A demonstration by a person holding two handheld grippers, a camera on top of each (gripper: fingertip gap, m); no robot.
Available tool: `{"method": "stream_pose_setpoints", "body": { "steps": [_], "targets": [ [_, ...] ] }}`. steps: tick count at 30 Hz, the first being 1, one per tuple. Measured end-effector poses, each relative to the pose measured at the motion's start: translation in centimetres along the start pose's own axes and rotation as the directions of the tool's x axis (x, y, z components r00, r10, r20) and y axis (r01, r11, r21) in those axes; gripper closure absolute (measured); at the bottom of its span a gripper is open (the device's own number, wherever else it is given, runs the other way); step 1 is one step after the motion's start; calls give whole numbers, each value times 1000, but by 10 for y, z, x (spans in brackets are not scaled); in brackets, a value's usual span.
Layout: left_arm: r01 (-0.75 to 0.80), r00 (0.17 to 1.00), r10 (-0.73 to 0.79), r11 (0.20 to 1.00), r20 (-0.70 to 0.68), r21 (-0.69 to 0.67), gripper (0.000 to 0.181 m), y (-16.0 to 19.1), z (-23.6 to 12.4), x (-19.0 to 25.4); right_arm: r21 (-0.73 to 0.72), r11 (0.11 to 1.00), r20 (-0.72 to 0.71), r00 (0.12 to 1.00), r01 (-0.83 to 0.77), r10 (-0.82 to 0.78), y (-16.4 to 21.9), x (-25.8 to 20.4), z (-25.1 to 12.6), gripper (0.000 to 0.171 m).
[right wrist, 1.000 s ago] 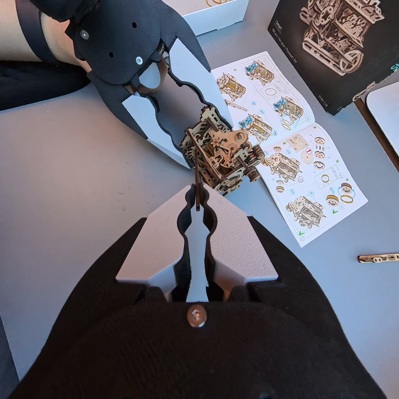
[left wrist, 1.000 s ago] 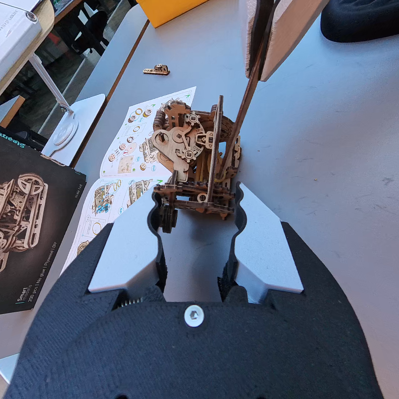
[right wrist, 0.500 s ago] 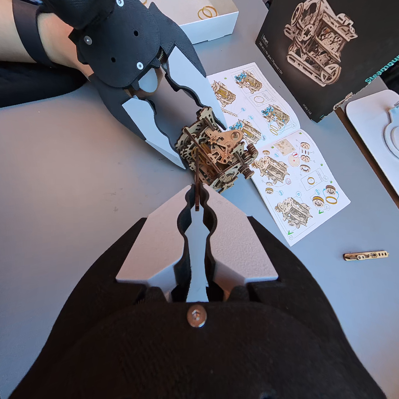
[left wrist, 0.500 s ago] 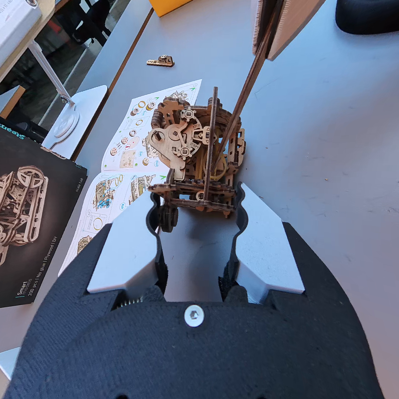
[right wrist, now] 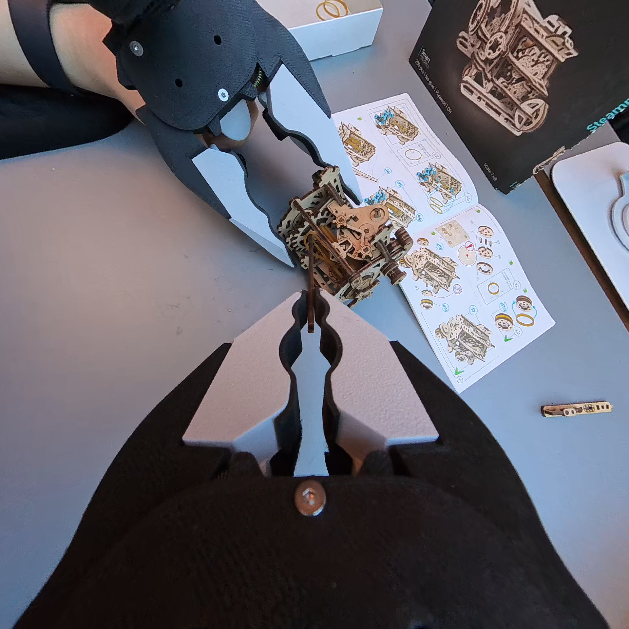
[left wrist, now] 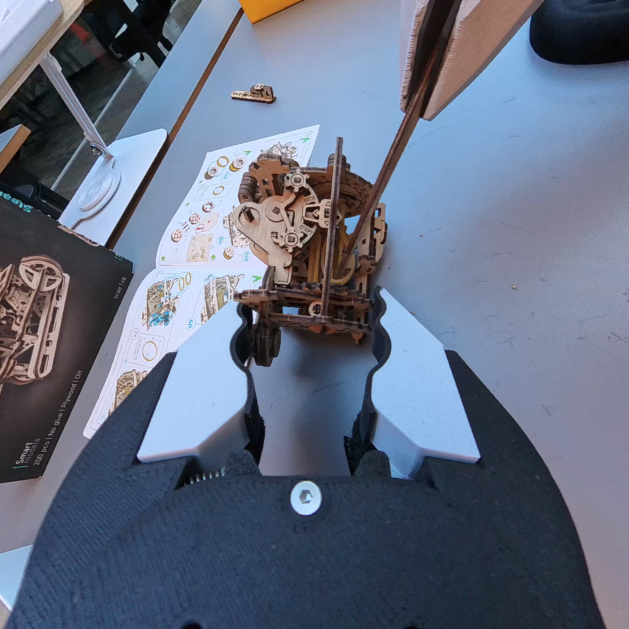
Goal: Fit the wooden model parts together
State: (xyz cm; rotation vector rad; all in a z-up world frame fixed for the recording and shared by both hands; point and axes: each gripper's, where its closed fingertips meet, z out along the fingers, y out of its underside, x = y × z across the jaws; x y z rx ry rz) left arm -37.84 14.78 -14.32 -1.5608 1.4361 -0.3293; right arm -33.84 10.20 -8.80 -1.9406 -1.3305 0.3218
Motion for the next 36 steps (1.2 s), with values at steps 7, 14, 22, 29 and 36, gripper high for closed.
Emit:
{"method": "stream_pose_setpoints", "body": {
  "steps": [7,14,22,29,36],
  "targets": [
    [-1,1000,1,1000,1,-2,112,0,0,0,-25,998,-39,997,63,-64,-2,-1,2,170],
    [-1,1000,1,1000,7,-6,112,-1,1,1,-57,995,-43,996,76,-79,-5,-3,-2,170],
    [9,1000,-9,1000,15,-12,112,-1,2,1,-139,985,-45,993,98,-105,-10,-6,-2,170],
    [14,1000,-14,1000,14,-11,112,-1,2,1,-199,970,-61,986,140,-155,-16,-8,-2,170],
    [9,1000,-9,1000,17,-11,111,-2,2,1,-297,936,-42,976,192,-214,-20,-7,-1,170]
  ]
}}
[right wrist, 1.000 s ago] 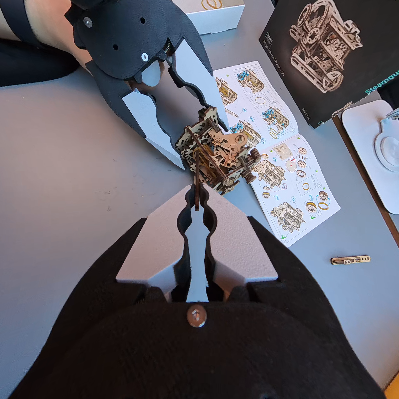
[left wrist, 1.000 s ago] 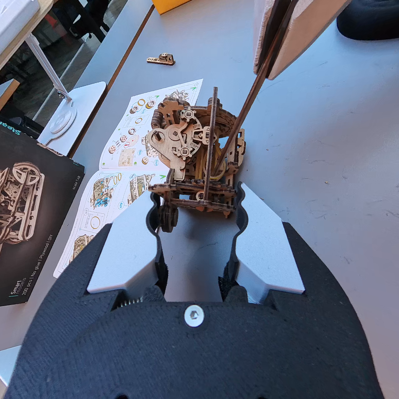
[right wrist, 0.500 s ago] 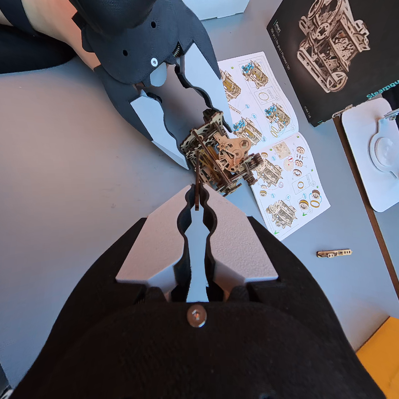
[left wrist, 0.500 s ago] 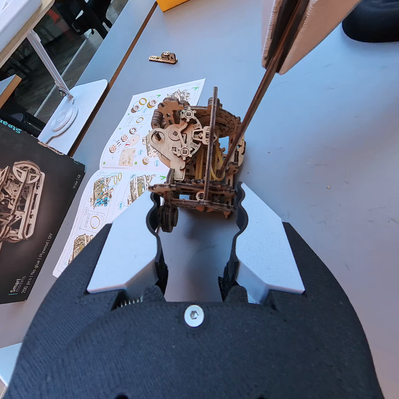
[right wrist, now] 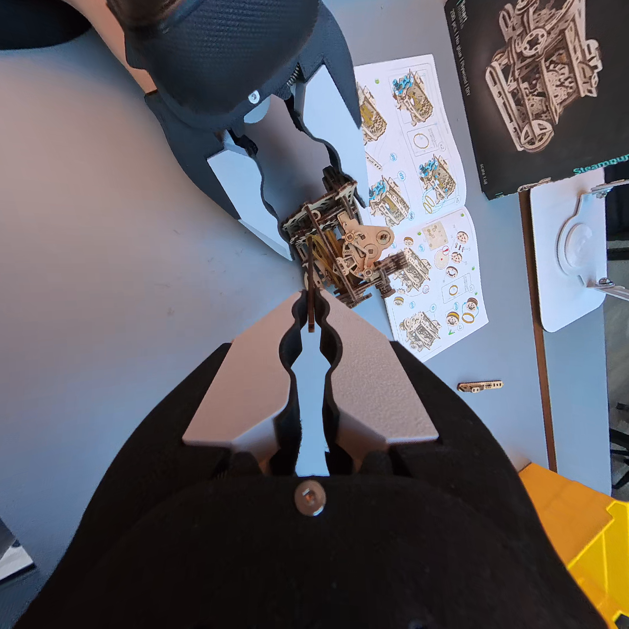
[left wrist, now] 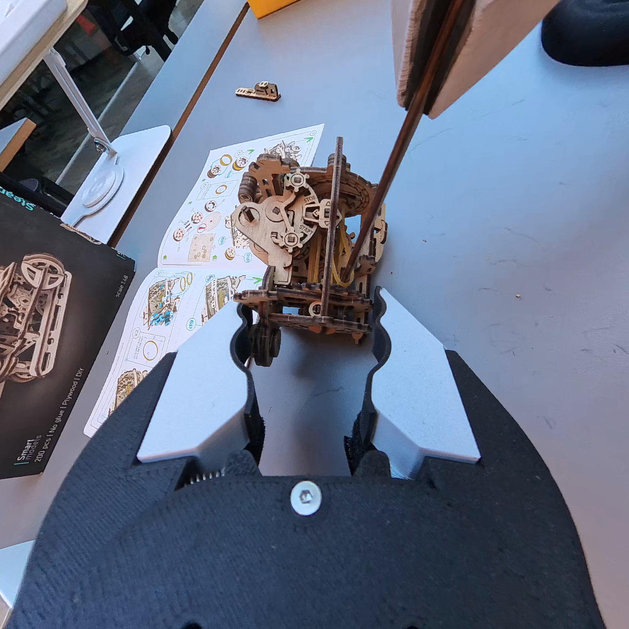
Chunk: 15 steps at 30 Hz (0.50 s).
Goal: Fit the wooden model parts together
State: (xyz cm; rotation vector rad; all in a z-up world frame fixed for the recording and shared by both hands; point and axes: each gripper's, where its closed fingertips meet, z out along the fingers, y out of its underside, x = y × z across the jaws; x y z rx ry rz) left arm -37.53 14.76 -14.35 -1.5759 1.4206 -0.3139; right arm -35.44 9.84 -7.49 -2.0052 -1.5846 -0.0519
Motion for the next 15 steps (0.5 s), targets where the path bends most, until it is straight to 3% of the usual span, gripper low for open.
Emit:
{"method": "stream_pose_setpoints", "body": {
  "steps": [15],
  "targets": [
    [138,986,-135,990,-97,28,113,-2,-4,0,-89,993,51,996,75,-71,-5,16,-2,170]
  ]
}}
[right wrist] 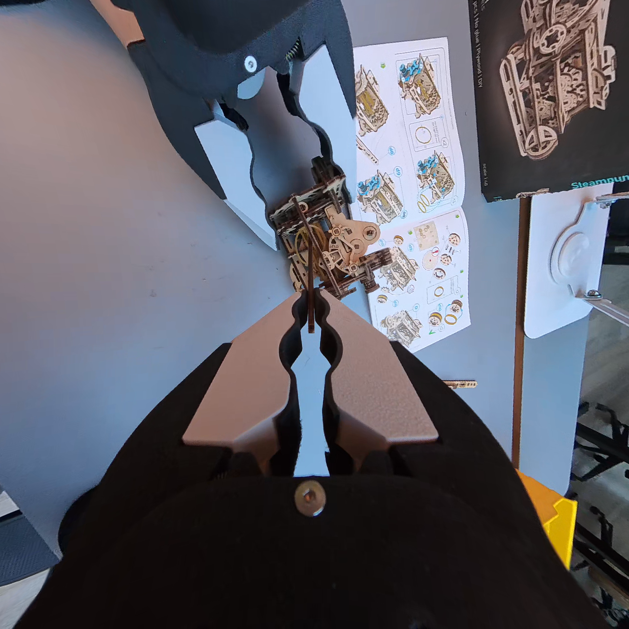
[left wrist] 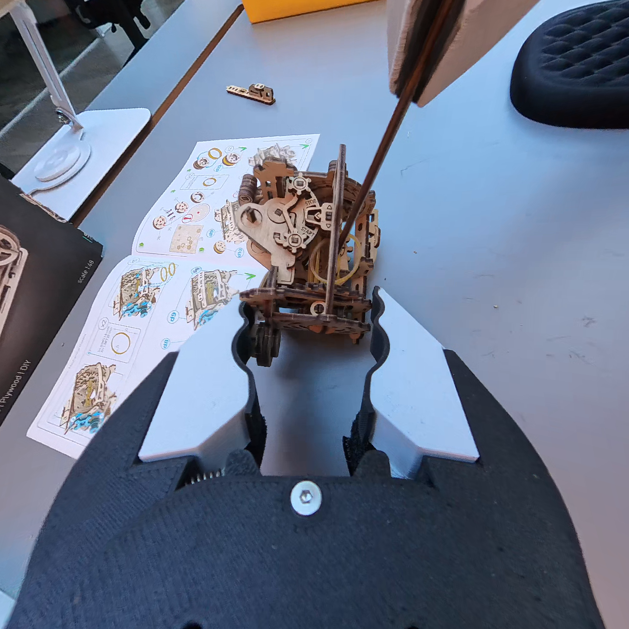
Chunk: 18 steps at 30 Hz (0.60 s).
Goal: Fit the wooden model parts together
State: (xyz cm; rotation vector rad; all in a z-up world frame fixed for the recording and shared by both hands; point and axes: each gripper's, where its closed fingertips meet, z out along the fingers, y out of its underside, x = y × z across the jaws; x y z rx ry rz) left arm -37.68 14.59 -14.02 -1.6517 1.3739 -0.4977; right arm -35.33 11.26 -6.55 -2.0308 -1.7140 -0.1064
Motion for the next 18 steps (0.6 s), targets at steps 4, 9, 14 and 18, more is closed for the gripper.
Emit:
{"method": "stream_pose_setpoints", "body": {
  "steps": [4,9,14,18],
  "targets": [
    [23,1000,-22,1000,-21,10,114,-1,-1,0,59,998,20,1000,-23,21,1,-1,-3,170],
    [19,999,-19,1000,-27,12,114,-1,-1,0,87,996,35,999,-37,34,4,-2,-1,170],
    [15,999,-14,1000,-52,22,115,-1,-3,3,104,994,56,998,-38,32,4,-5,2,170],
    [18,997,-15,999,-82,34,115,-2,-5,6,139,990,70,997,-27,18,0,-10,-1,170]
  ]
}}
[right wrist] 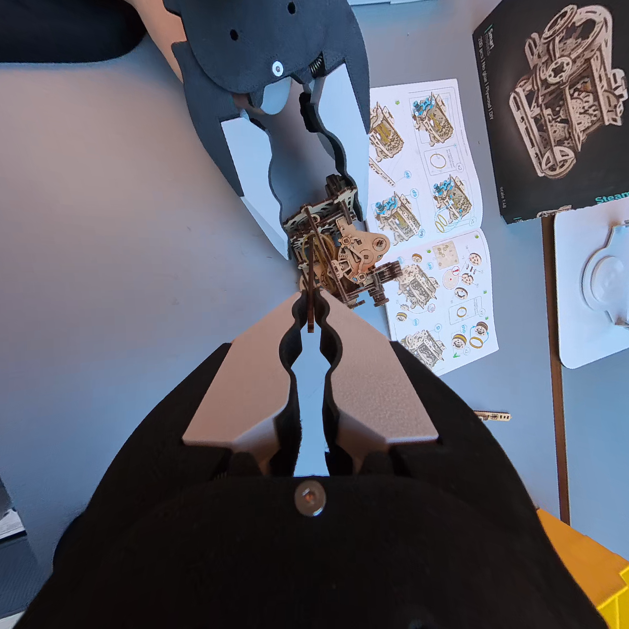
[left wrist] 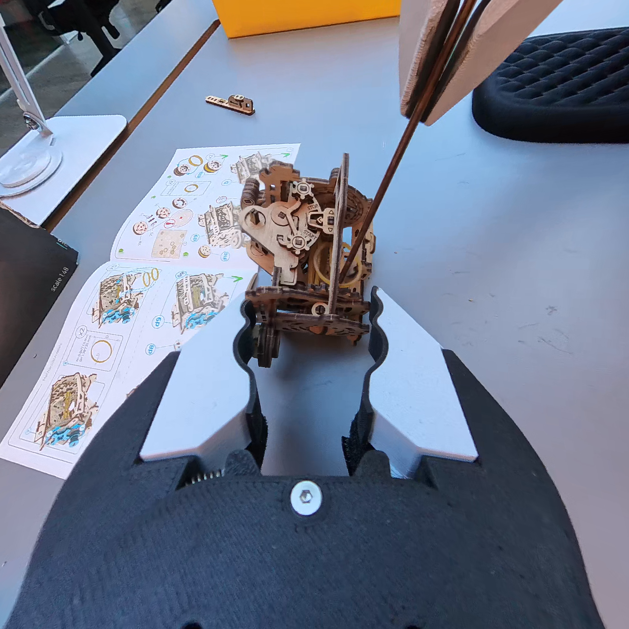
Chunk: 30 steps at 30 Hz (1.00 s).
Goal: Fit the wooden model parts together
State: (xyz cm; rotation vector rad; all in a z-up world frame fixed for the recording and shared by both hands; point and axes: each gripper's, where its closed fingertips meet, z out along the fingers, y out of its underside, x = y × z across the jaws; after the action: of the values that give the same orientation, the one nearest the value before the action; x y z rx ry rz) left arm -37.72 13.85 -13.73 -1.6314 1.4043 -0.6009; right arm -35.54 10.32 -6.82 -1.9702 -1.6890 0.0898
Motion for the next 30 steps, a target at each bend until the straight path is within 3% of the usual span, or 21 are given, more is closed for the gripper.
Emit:
{"method": "stream_pose_setpoints", "body": {
  "steps": [6,16,19,22,30],
  "targets": [
    [3,999,-3,1000,-44,12,115,-1,-3,5,-9,1000,3,1000,25,-25,4,-6,0,170],
    [46,993,-41,998,-111,38,121,-4,-7,9,139,990,9,1000,28,-30,11,-6,-6,170],
    [30,993,-26,999,-119,38,113,-4,-7,12,171,985,16,999,32,-35,12,-8,-5,170],
    [-7,996,11,999,-90,41,97,-4,-7,12,188,981,21,999,38,-42,13,-8,-3,170],
    [-156,987,157,988,29,-14,109,1,-2,6,221,975,32,999,36,-44,16,-6,1,170]
  ]
}}
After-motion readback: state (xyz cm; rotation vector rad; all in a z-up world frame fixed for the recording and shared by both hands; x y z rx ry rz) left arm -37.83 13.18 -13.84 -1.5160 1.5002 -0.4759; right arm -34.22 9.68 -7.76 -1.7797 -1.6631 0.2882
